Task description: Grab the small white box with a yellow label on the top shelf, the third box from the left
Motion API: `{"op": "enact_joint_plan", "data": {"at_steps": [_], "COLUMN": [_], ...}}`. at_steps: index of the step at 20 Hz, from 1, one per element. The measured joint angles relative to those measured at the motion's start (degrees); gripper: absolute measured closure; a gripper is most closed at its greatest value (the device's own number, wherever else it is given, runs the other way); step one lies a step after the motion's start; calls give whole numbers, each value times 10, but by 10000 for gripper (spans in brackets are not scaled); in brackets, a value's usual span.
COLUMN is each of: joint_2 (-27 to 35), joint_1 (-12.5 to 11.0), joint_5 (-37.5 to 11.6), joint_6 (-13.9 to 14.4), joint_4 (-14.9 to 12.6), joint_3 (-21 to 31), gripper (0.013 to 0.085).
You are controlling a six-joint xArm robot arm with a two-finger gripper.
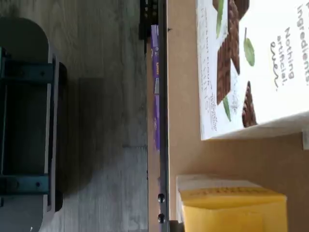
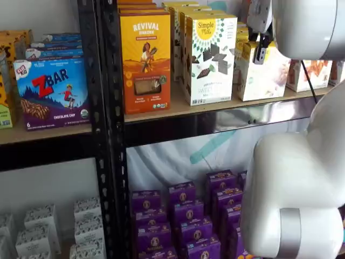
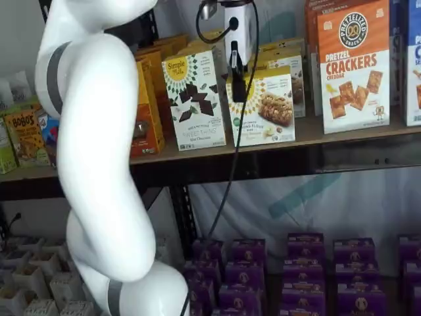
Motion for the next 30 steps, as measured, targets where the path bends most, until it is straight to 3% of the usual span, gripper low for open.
{"op": "enact_joint_plan", "data": {"at_steps": [17,30], "joint_2": [3,-16], "joint_1": [1,3], "joint_5": [36,78], "joint_6": [4,5], "joint_4": [1,-13], "joint_3": [-22,-23], "gripper": [610,610]}}
